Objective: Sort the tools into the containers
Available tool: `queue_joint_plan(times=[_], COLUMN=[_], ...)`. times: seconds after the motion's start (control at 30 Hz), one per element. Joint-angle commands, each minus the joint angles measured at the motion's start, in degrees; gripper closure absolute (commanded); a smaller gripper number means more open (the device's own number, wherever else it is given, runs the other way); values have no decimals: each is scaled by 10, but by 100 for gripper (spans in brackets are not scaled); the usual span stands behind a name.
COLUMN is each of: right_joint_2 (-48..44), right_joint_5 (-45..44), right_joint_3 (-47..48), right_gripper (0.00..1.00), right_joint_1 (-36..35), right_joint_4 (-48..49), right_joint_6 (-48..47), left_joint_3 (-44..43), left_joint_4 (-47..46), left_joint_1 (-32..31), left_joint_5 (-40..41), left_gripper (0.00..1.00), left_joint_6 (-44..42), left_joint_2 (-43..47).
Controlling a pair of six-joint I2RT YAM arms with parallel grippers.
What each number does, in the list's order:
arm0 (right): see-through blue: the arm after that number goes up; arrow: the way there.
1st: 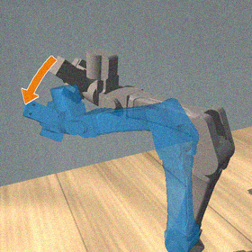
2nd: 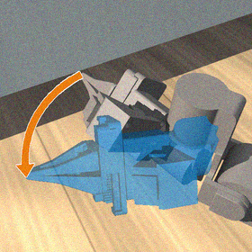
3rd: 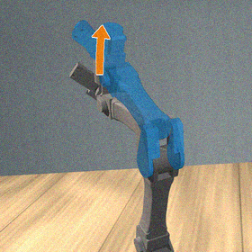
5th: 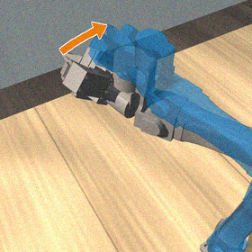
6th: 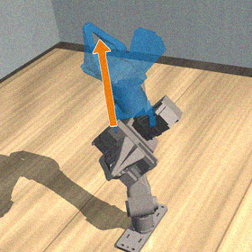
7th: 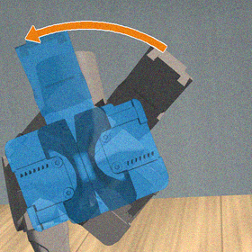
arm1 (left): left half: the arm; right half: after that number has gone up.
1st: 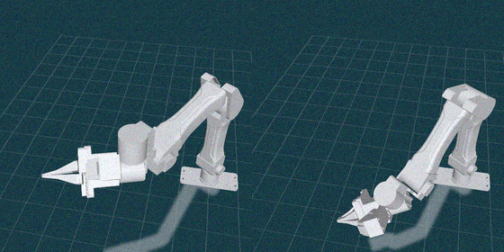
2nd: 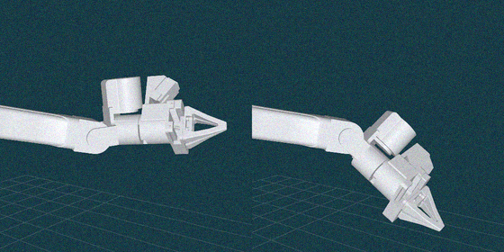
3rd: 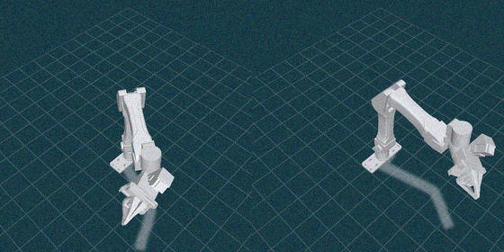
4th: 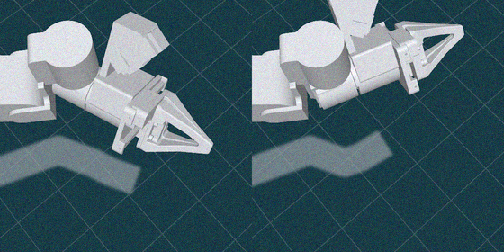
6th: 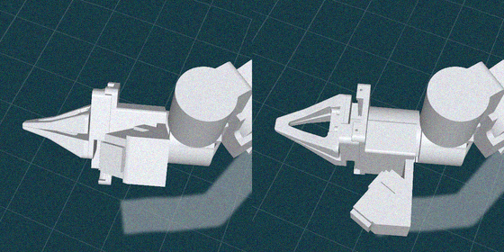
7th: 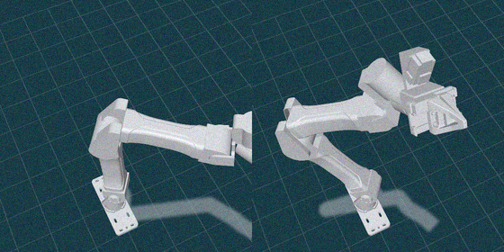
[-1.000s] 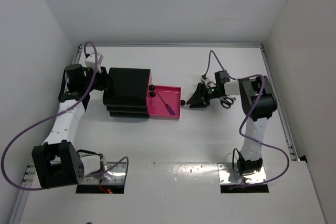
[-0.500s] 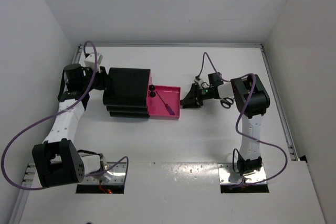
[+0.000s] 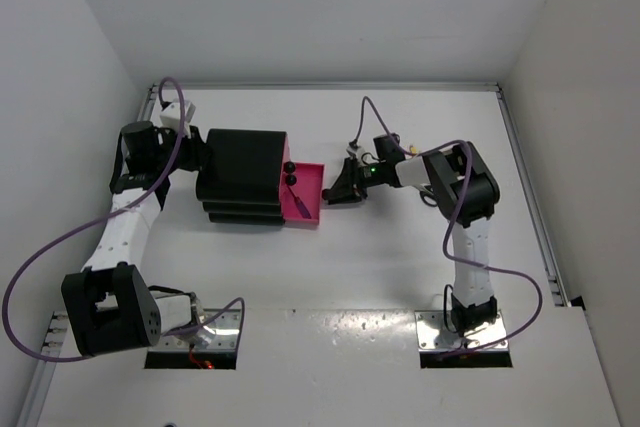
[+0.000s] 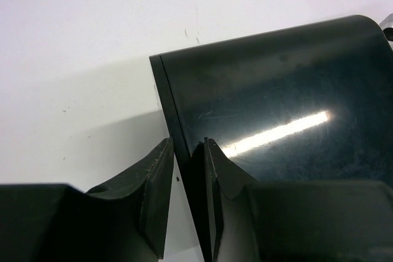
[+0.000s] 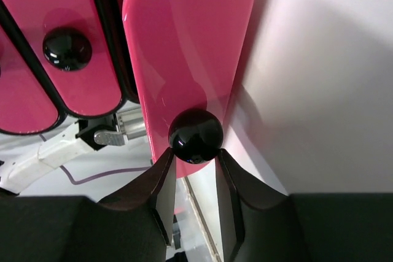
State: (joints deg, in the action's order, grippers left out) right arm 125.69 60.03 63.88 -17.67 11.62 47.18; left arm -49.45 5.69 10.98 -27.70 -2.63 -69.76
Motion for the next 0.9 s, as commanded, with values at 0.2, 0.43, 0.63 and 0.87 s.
queue_joint_plan(times=[0.2, 0.43, 0.63, 0.87], right_joint_2=[53, 96, 122, 141], right_joint_5=[4, 4, 4, -2], right_joint_3=[70, 128, 159, 177], right_gripper=[70, 70, 70, 69], right_joint_1=[-45, -70, -94, -105], right_joint_4=[75, 112, 136, 174], right_joint_6=[62, 109, 136, 177], left_joint_3=[34, 39, 39, 39], left_joint_4=[95, 95, 95, 95], left_joint_1=[9, 9, 9, 9], left_joint_5=[16, 11, 11, 5], left_gripper=[75, 84, 85, 87], left_joint_6=[-22, -22, -22, -22], left_joint_2=[-34, -34, -34, -34])
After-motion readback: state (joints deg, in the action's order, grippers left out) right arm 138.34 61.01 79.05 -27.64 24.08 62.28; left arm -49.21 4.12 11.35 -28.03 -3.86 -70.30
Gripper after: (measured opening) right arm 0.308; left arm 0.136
